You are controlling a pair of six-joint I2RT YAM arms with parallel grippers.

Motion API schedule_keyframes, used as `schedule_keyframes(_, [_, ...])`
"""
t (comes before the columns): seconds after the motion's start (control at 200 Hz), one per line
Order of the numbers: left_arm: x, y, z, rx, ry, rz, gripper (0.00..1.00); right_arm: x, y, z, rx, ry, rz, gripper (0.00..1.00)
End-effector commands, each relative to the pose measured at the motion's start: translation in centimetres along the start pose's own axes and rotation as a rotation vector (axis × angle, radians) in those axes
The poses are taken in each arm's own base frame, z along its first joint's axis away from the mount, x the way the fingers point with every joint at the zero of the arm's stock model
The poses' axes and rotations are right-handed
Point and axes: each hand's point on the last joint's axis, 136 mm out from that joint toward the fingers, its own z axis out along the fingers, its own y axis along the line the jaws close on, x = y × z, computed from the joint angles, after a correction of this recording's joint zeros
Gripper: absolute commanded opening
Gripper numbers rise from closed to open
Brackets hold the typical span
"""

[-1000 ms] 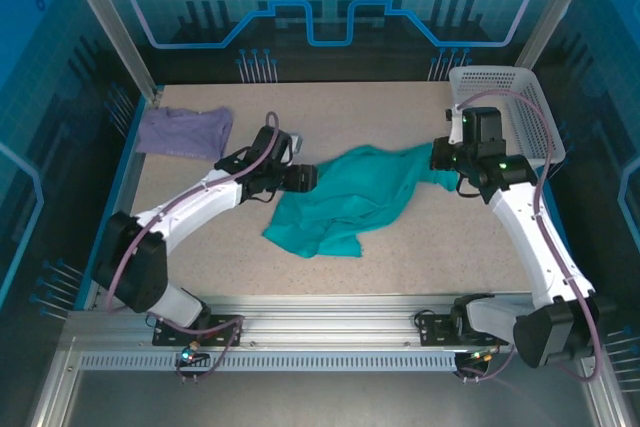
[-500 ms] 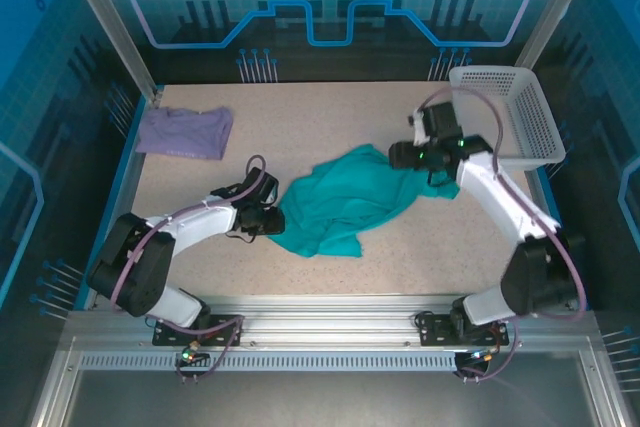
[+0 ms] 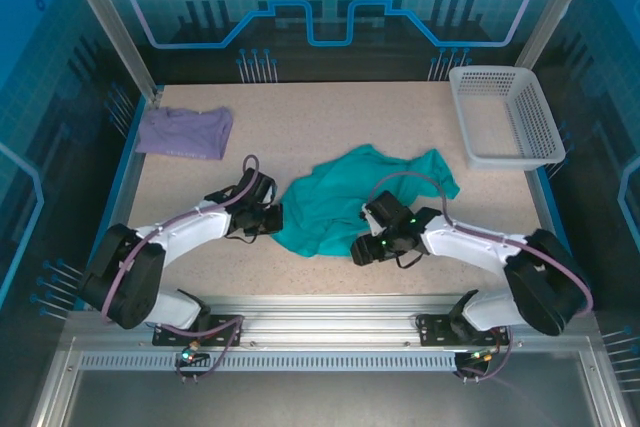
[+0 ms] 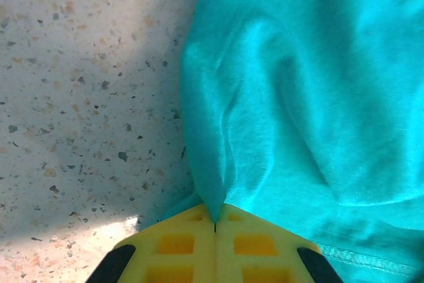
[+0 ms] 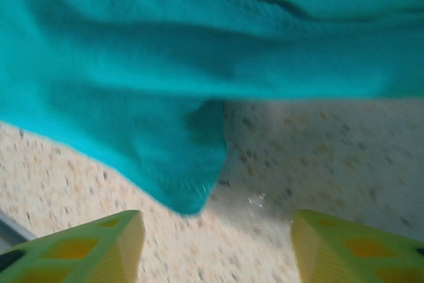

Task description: Fold the inside-out t-shirt

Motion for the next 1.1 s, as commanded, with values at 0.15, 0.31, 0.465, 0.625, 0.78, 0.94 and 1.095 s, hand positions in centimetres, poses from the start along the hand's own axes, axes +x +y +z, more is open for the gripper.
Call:
schedule_keyframes(0.15, [-0.5, -0.3, -2.6, 0.015, -0.055, -0.005, 0.0, -4.7, 2.0, -0.9, -0.047, -0.149, -0.036, 0.09])
schedule_keyframes(0.31, [-3.7, -3.4, -9.1, 0.164, -0.222, -0.019, 0.0, -6.5, -0.2, -6.5, -0.121, -0.311, 0.1, 0.0])
schedule_keyframes(0.465, [-6.3, -7.9, -16.2, 0.354, -0.358, -0.001, 0.0, -8.3, -1.5, -12.7, -0.181, -0.457, 0.17, 0.0])
schedule_keyframes(0.625, [-8.6, -10.3, -21.5, 0.42, -0.462, 0.028, 0.0, -10.1, -0.8, -20.5, -0.138, -0.592, 0.082, 0.0])
schedule_keyframes(0.78, [-10.4, -10.9, -25.0, 0.448, -0.585, 0.015, 0.0, -10.8, -0.4, -24.3, -0.119, -0.685, 0.064, 0.0])
schedule_keyframes(0.94, [-9.4, -9.4, -21.3, 0.386, -0.507, -0.017, 0.0, -7.6, -3.1, -16.5, -0.11, -0.547, 0.253, 0.0])
schedule_keyframes(1.095, [-3.4, -5.9, -13.2, 0.332, -0.262, -0.099, 0.0, 0.2, -7.0, -7.7, -0.003, -0.356, 0.448, 0.25])
